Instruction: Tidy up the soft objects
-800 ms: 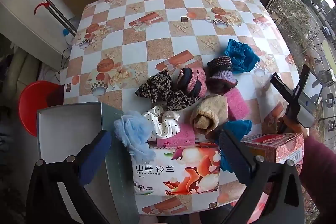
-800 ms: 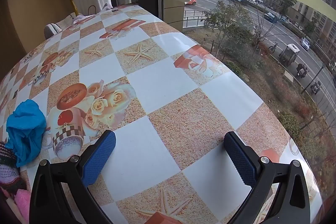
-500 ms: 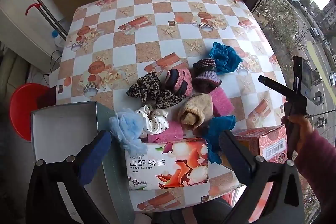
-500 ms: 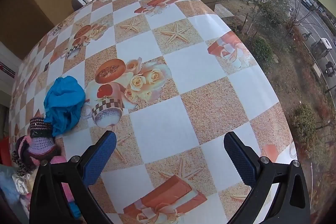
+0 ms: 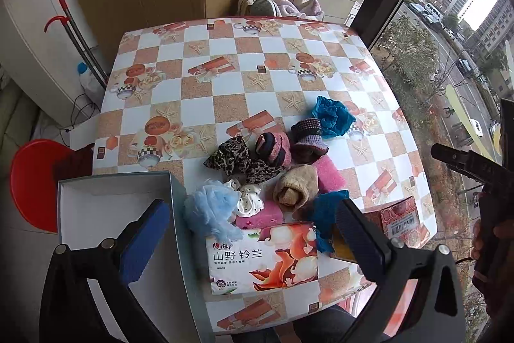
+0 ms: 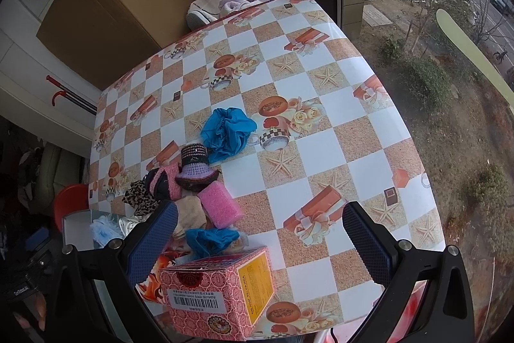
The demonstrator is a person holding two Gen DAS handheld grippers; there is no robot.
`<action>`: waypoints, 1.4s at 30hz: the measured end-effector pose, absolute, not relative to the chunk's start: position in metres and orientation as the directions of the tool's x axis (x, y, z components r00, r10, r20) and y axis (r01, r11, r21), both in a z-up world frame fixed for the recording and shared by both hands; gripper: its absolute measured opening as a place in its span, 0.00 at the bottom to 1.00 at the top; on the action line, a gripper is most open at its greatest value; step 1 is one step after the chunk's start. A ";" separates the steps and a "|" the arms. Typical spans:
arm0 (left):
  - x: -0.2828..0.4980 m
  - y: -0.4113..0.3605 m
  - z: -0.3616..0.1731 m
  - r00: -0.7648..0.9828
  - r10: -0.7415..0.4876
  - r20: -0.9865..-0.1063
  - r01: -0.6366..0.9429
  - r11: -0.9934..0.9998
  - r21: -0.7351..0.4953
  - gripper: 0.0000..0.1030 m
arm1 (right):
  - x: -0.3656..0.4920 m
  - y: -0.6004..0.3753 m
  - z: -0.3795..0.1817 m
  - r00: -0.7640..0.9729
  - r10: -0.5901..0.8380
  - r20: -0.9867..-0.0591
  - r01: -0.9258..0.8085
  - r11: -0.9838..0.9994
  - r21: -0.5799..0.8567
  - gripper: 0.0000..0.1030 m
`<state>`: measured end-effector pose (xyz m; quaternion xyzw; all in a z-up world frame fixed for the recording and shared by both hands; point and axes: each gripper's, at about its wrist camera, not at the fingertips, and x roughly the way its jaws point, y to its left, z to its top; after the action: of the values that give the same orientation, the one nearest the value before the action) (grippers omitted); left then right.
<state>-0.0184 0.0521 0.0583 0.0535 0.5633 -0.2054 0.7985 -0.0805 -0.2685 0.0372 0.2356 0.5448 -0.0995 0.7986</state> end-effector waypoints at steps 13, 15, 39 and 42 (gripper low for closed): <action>-0.045 0.074 0.039 0.118 -0.243 -0.963 0.379 0.907 -0.182 1.00 | -0.091 -0.186 0.044 0.261 0.091 -0.961 0.378 0.906 0.188 1.00; -0.043 0.082 0.037 0.105 -0.233 -0.967 0.359 0.916 -0.181 1.00 | -0.088 -0.167 0.045 0.252 0.074 -0.965 0.326 0.932 0.157 1.00; -0.037 0.135 0.043 0.115 -0.211 -0.971 0.252 0.951 -0.177 1.00 | -0.073 -0.083 0.032 0.191 0.115 -0.975 0.139 0.980 0.143 1.00; -0.035 0.134 0.044 0.116 -0.214 -0.970 0.258 0.949 -0.179 1.00 | -0.073 -0.084 0.032 0.185 0.112 -0.976 0.142 0.980 0.140 1.00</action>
<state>-0.0354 0.1337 0.0444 0.0171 0.6456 -0.1582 0.7469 -0.0731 -0.0837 0.0318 0.0995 0.6384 -0.0097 0.7632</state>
